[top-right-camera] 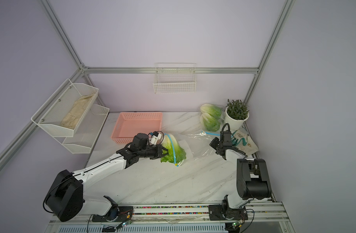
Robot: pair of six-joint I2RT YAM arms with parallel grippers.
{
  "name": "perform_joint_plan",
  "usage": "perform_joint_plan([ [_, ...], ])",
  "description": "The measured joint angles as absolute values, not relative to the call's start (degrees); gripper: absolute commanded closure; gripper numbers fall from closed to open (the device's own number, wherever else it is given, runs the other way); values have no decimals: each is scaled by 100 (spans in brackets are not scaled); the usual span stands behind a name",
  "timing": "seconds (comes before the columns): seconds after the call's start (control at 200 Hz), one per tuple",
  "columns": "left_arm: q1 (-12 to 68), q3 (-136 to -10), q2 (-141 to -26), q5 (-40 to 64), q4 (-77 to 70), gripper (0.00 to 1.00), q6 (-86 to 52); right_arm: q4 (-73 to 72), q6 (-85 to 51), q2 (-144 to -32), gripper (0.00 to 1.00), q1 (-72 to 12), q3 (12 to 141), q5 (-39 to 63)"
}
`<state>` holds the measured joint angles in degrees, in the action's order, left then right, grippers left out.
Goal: Open the zip-top bag and take out the chinese cabbages
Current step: Pick up the Chinese cabbage from the zipper food storage bag.
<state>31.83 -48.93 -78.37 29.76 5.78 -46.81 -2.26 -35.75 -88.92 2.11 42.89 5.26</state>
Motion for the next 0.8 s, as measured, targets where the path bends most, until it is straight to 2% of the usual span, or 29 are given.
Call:
perform_joint_plan([
  [0.52, 2842, -4882, -6836, 2244, 1358, 94, -4278, -344, -3570, -9061, 100, 543, 4296, 419],
  [0.8, 2014, -5461, -7006, 1710, 2362, 94, -3494, -325, -3463, -9021, 100, 543, 4296, 556],
])
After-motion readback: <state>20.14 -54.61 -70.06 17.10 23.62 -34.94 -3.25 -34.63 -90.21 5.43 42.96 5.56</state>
